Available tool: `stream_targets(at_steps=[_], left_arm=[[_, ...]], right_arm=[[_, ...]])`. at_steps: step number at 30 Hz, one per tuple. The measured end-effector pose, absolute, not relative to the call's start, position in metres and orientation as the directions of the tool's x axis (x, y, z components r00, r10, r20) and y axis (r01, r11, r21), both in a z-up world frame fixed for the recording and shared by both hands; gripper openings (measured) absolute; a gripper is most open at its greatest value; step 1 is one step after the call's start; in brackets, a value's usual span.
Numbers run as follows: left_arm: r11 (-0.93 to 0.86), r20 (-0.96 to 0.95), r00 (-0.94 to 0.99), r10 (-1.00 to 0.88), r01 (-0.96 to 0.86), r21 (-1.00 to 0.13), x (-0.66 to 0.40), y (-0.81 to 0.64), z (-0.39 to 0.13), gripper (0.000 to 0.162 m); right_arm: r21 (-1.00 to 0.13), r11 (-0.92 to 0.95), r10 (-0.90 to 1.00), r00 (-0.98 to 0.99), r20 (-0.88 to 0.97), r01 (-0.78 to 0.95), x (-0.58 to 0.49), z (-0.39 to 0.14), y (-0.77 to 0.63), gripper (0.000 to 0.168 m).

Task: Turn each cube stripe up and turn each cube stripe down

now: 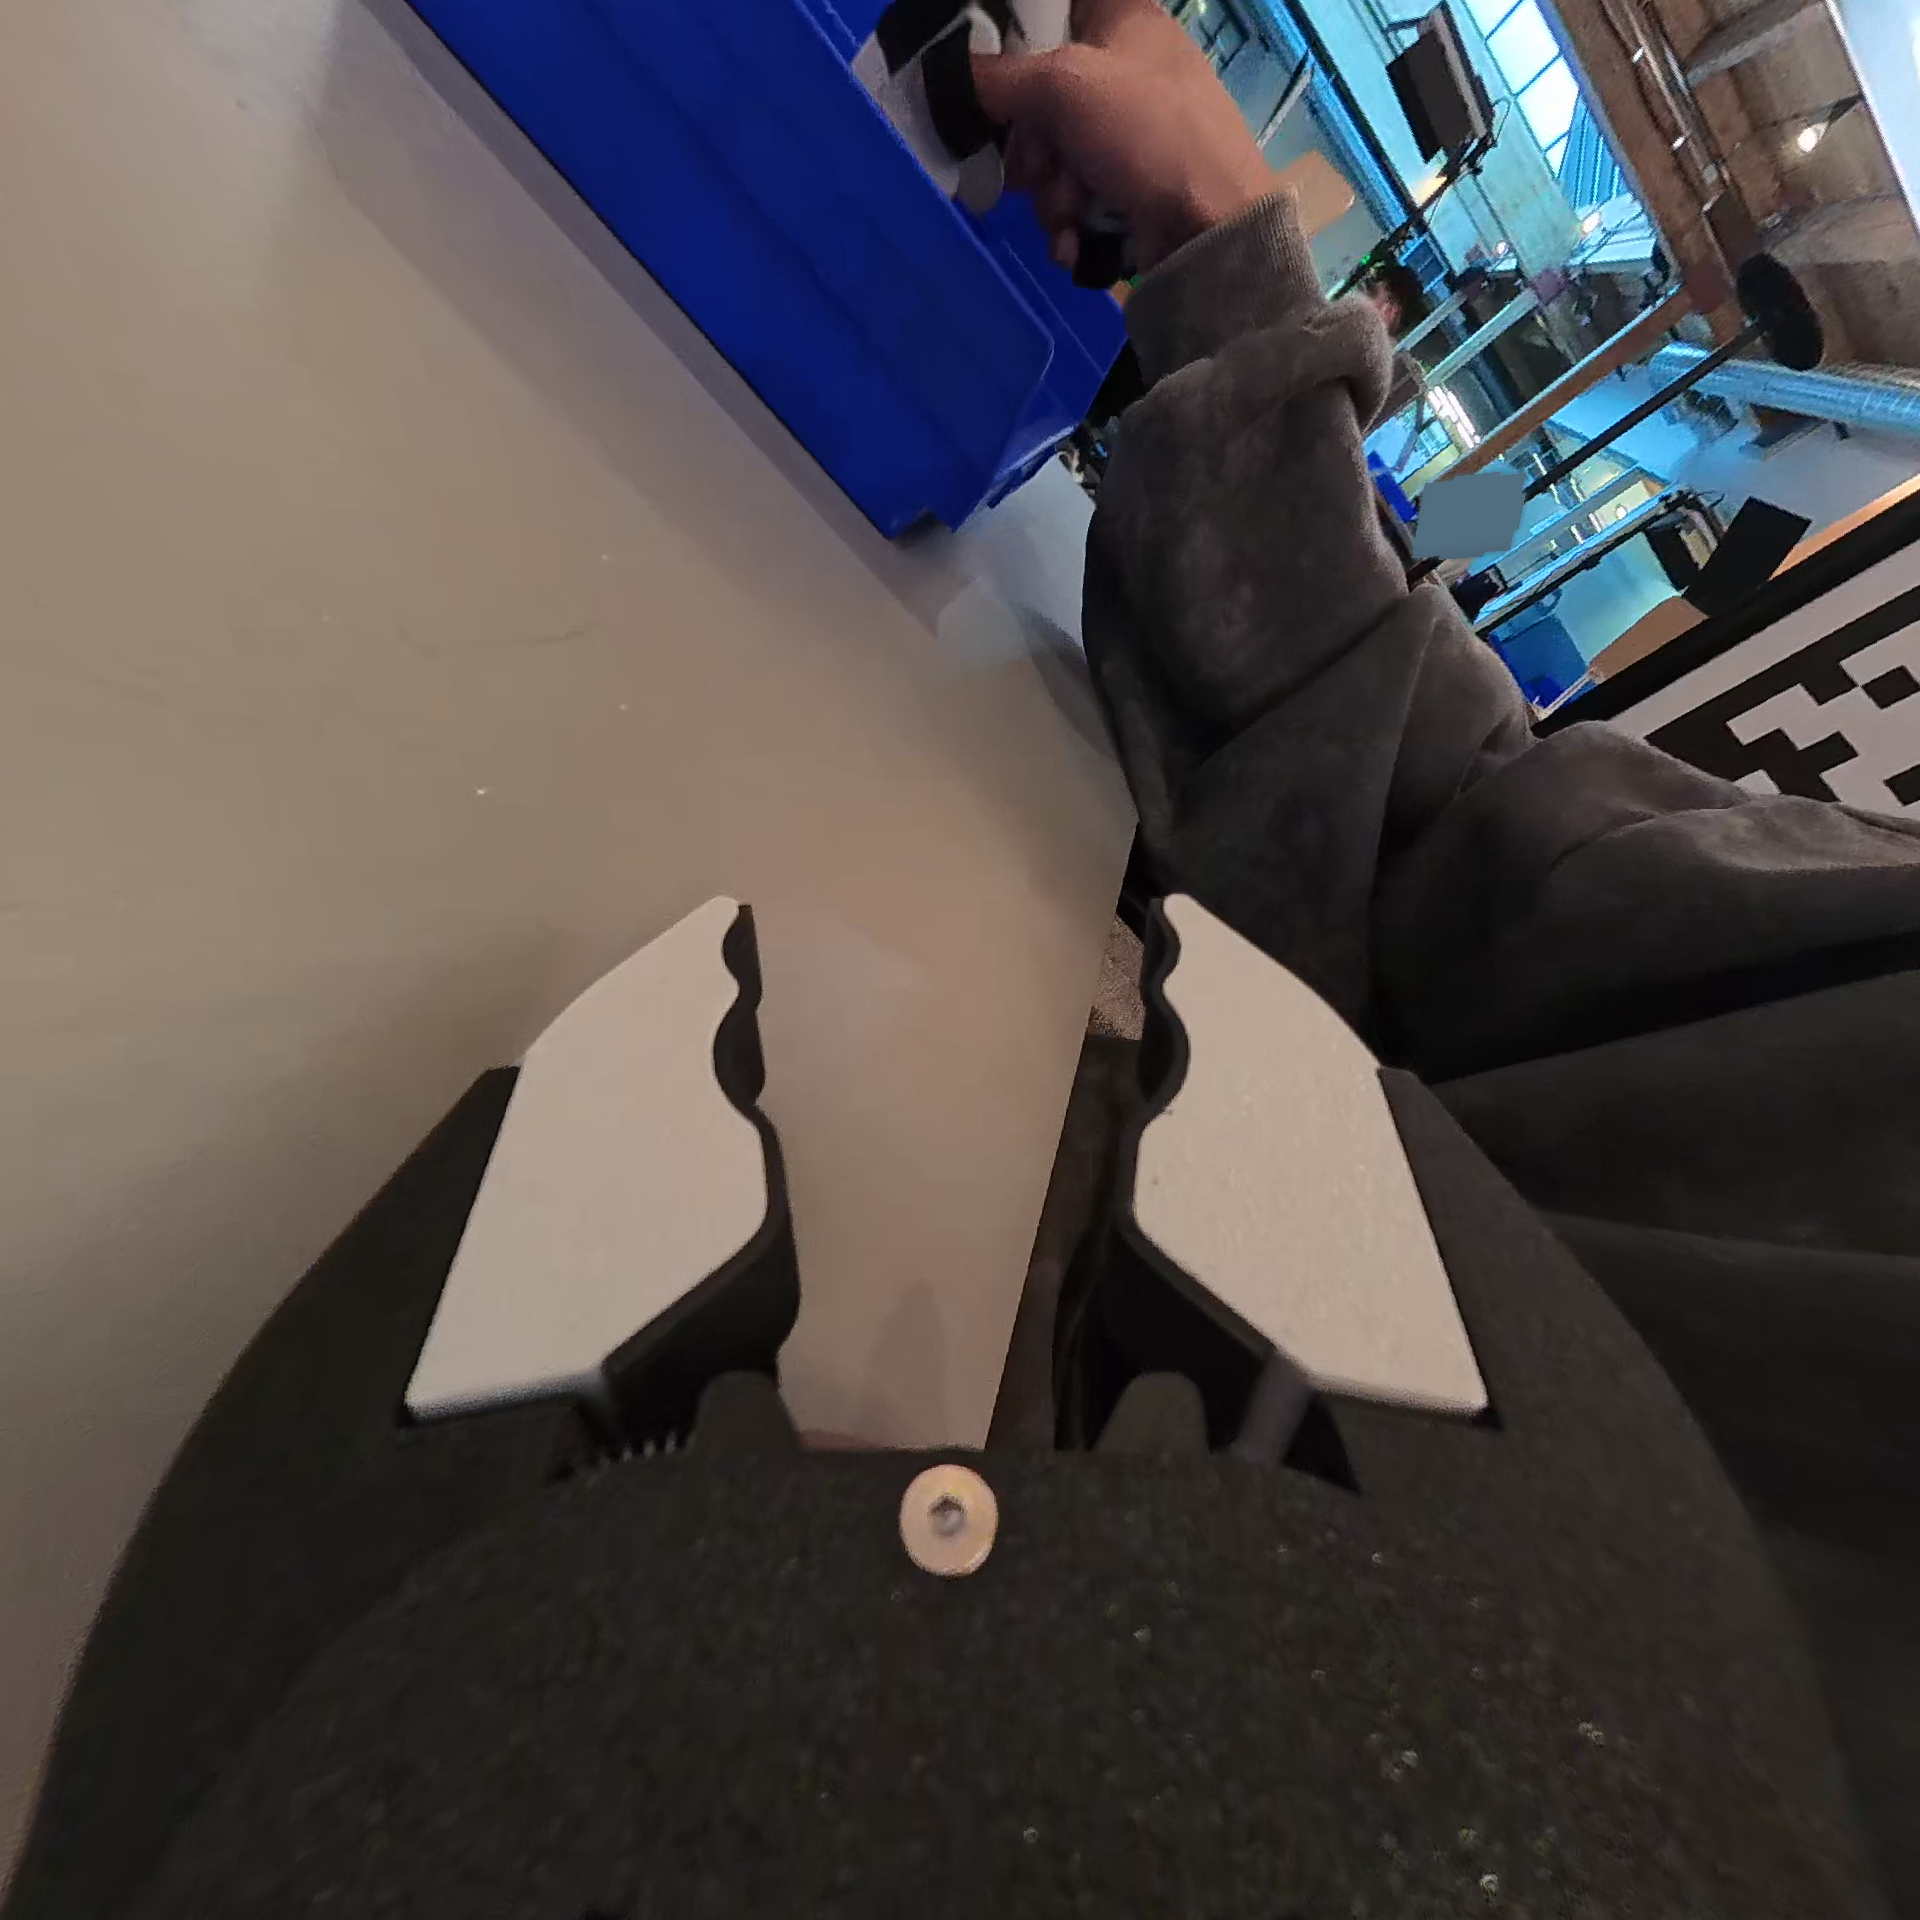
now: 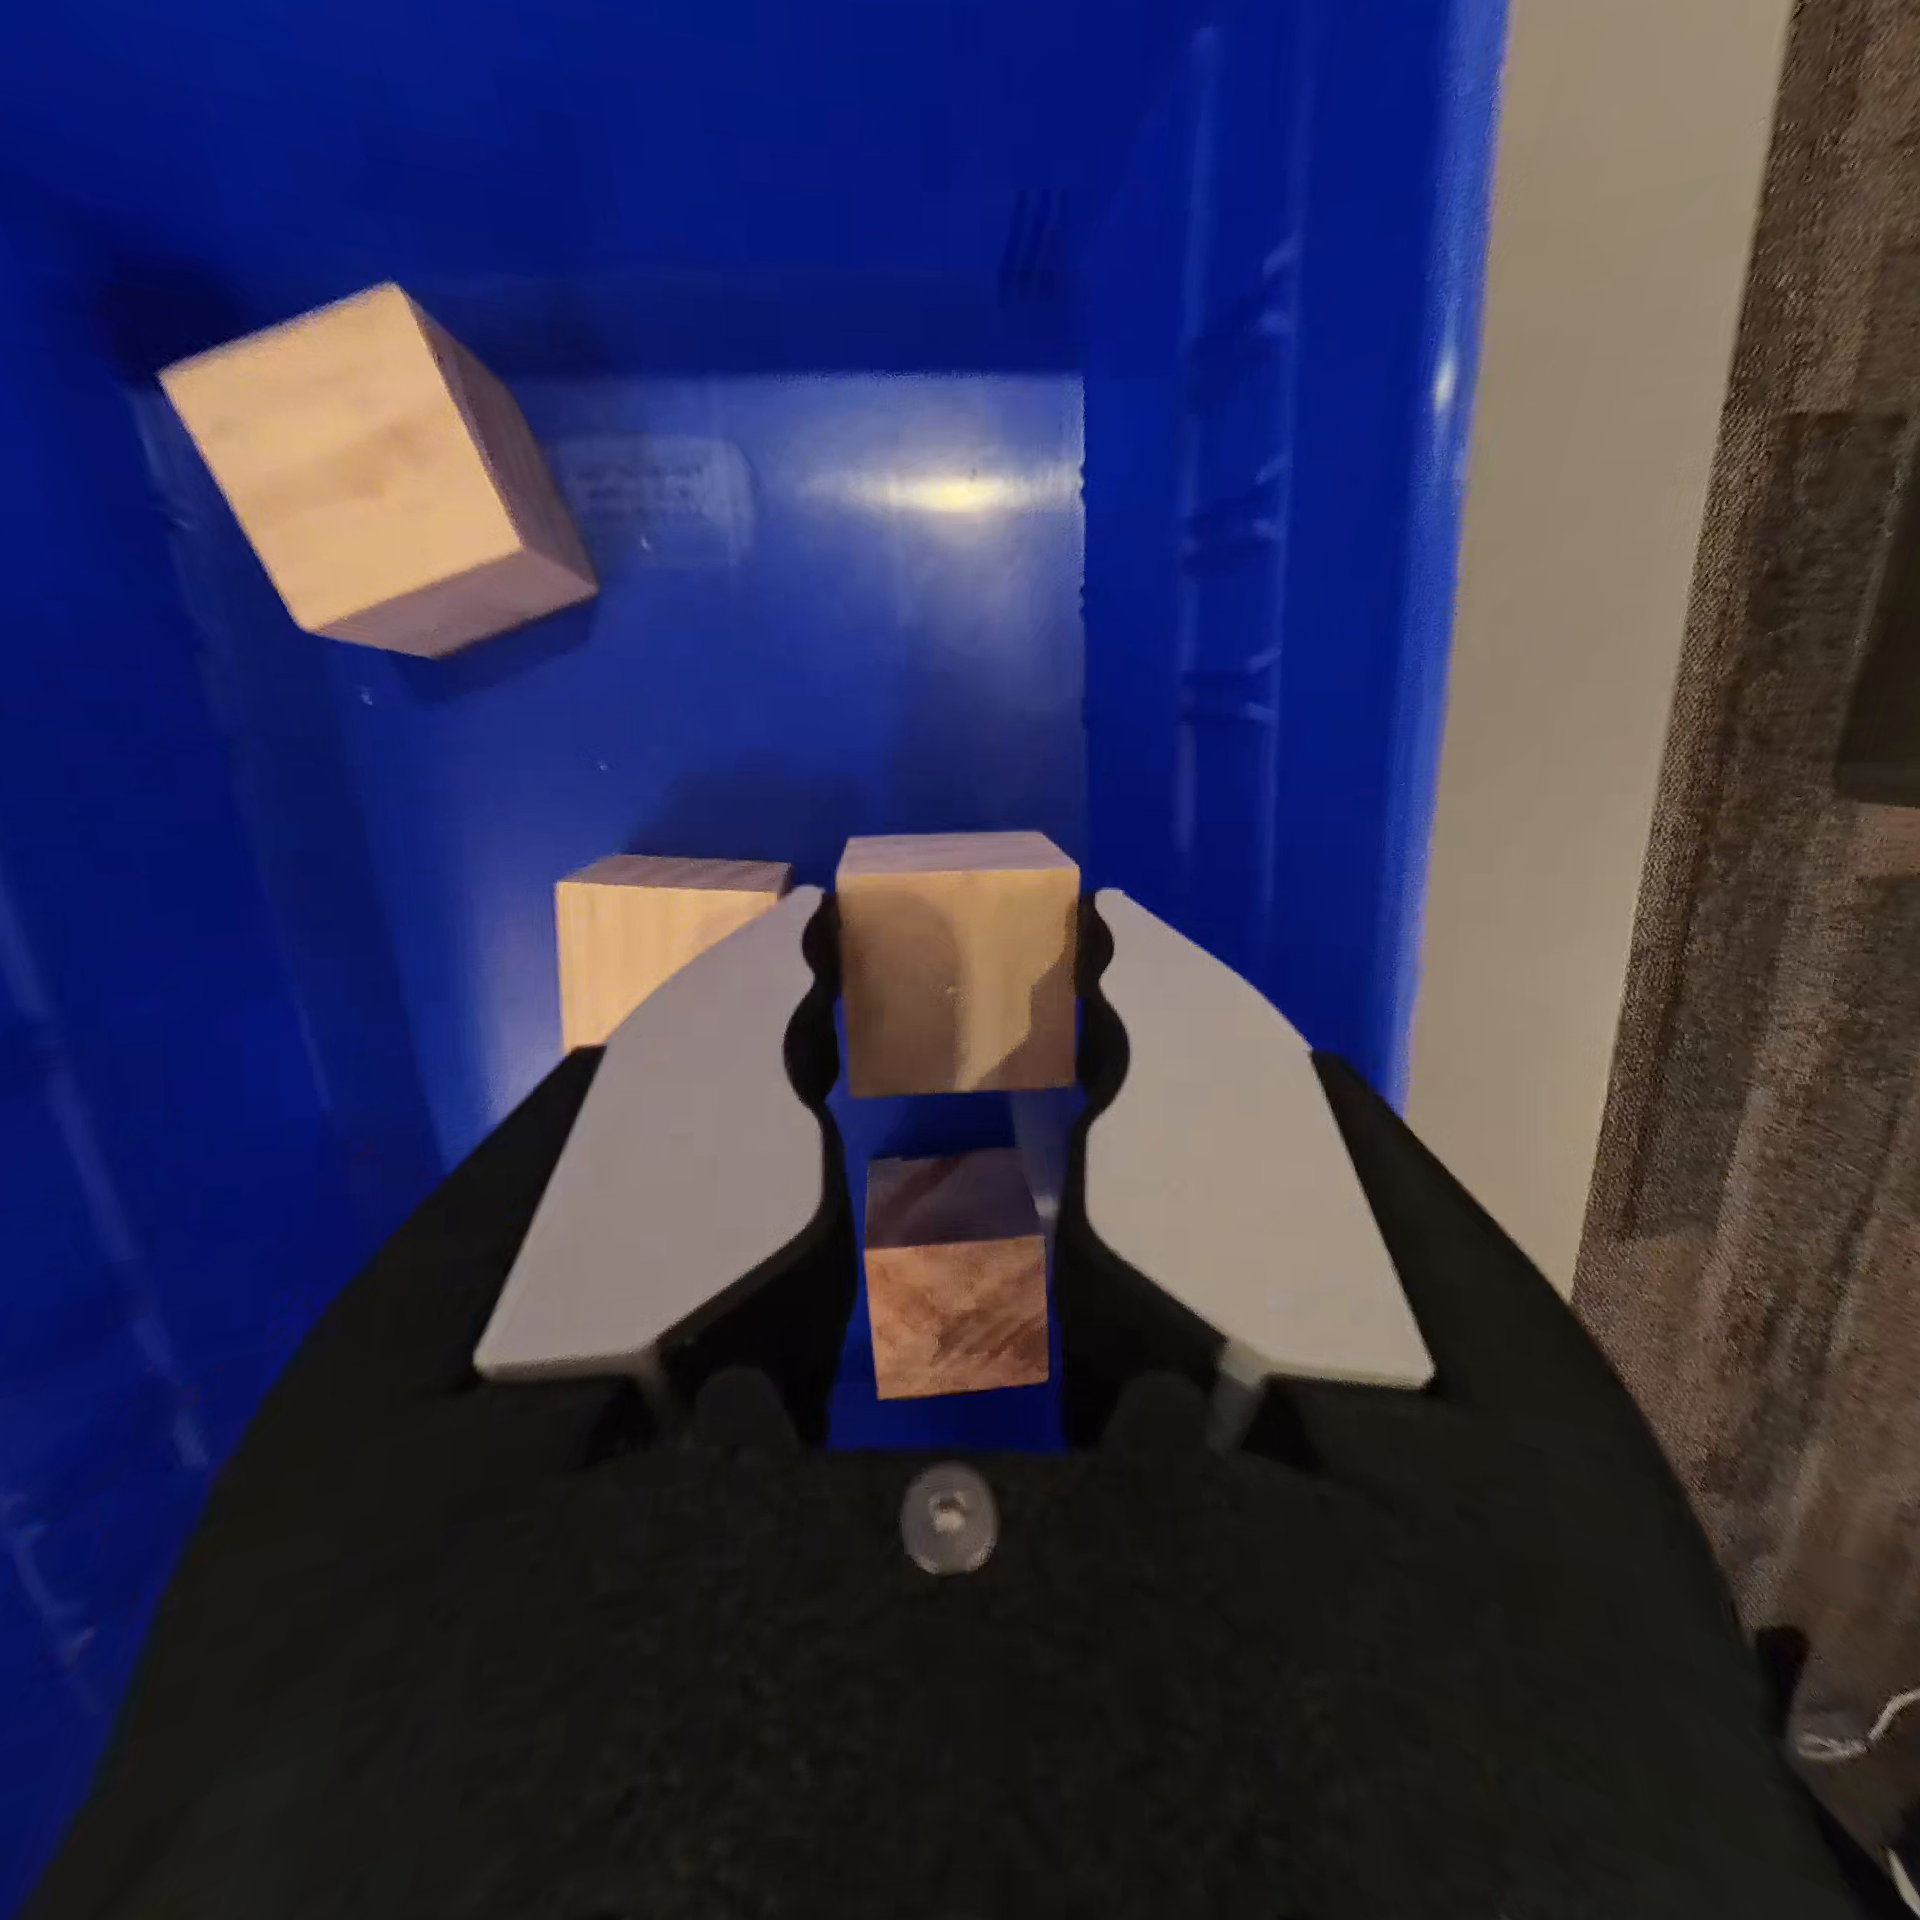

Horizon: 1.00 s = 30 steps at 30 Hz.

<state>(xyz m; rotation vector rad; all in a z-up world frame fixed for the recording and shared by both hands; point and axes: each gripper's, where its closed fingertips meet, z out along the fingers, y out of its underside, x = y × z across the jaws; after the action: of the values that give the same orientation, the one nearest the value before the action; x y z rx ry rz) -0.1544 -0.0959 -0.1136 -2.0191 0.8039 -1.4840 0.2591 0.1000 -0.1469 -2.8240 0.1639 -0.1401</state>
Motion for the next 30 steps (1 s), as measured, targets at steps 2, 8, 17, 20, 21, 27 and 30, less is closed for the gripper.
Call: stream_targets(at_steps=[2, 8, 17, 20, 21, 27, 30], left_arm=[[-0.698, 0.662, 0.226, -0.715, -0.177, -0.694, -0.153, -0.099, -0.115, 0.07], [-0.684, 0.642, 0.239, -0.729, -0.203, -0.701, -0.151, -0.101, -0.12, 0.07], [-0.638, 0.566, 0.316, -0.762, -0.215, -0.739, -0.157, -0.09, -0.125, 0.07], [-0.578, 0.468, 0.385, -0.796, -0.252, -0.776, -0.16, -0.082, -0.131, 0.07], [-0.548, 0.419, 0.411, -0.81, -0.273, -0.791, -0.162, -0.079, -0.133, 0.07], [-0.444, 0.209, 0.531, -0.821, -0.365, -0.818, -0.173, -0.065, -0.142, 0.068], [-0.46, 0.225, 0.539, -0.812, -0.351, -0.816, -0.175, -0.064, -0.138, 0.068]], right_arm=[[-0.284, -0.953, -0.125, 0.991, 0.054, -0.105, 0.256, -0.157, 0.097, 0.043], [-0.228, -0.971, -0.102, 0.988, 0.12, -0.072, 0.26, -0.167, 0.09, 0.043], [-0.776, -0.621, 0.186, 0.982, -0.01, 0.11, 0.171, -0.036, 0.075, 0.05], [-0.974, -0.218, 0.584, 0.791, -0.181, -0.061, 0.054, 0.017, 0.043, 0.056], [-0.977, -0.166, 0.681, 0.701, -0.211, -0.133, 0.019, 0.019, 0.024, 0.057], [-0.992, -0.109, 0.796, 0.592, -0.127, -0.066, -0.079, -0.063, -0.021, 0.057], [-0.996, -0.087, 0.798, 0.598, -0.072, -0.004, -0.086, -0.069, -0.02, 0.054]])
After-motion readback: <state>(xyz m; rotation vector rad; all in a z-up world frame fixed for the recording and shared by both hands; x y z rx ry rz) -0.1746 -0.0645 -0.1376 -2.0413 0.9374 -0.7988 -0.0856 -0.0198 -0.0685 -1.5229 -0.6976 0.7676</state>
